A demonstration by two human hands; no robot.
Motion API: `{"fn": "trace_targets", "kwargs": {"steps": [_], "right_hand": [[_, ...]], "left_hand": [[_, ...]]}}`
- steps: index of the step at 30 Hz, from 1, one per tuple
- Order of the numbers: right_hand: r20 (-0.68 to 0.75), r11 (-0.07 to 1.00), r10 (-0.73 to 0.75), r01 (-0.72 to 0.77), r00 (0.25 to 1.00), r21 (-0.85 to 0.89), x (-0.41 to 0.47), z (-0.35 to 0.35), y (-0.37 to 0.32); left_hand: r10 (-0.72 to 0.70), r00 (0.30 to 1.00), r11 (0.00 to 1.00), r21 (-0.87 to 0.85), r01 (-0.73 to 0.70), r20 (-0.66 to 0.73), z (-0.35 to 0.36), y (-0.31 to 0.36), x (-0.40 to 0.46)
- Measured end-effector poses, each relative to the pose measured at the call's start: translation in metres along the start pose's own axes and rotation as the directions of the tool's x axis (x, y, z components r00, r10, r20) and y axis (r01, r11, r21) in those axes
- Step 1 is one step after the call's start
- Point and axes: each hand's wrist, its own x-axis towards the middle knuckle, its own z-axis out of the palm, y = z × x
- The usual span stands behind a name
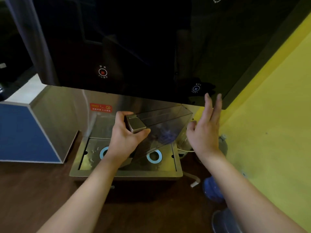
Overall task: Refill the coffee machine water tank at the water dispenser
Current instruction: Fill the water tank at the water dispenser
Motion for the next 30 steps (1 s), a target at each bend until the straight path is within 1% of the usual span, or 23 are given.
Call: {"fn": "trace_targets", "kwargs": {"steps": [4, 6, 9, 13, 21, 26, 30], "right_hand": [[0.098, 0.998, -0.011, 0.017, 0.995, -0.060, 0.009, 0.002, 0.001], [0.116, 0.998, -0.010, 0.018, 0.993, -0.068, 0.011, 0.004, 0.001], [0.118, 0.996, -0.011, 0.022, 0.993, -0.085, 0.012, 0.005, -0.001], [0.110, 0.988, 0.002, 0.015, 0.994, -0.156, 0.010, 0.006, -0.002], [0.102, 0.982, 0.001, 0.018, 0.995, -0.190, 0.013, 0.010, -0.006], [0.093, 0.983, -0.003, 0.021, 0.996, -0.184, 0.013, 0.009, -0.007], [0.098, 0.988, -0.005, 0.020, 0.995, -0.154, 0.012, 0.008, -0.009]], "left_hand": [[0.033, 0.999, 0.998, -0.047, -0.033, -0.005, -0.002, 0.005, 0.005], [0.040, 0.999, 0.995, -0.087, -0.040, 0.004, -0.004, 0.006, 0.009], [0.032, 0.999, 0.993, -0.113, -0.030, 0.008, -0.006, 0.010, 0.013], [0.044, 0.999, 0.993, -0.112, -0.041, 0.018, -0.006, 0.016, 0.016], [0.068, 0.997, 0.991, -0.117, -0.065, 0.022, -0.005, 0.022, 0.016], [0.068, 0.997, 0.989, -0.131, -0.062, 0.046, -0.005, 0.023, 0.016], [0.064, 0.997, 0.988, -0.142, -0.058, 0.039, -0.005, 0.024, 0.015]]}}
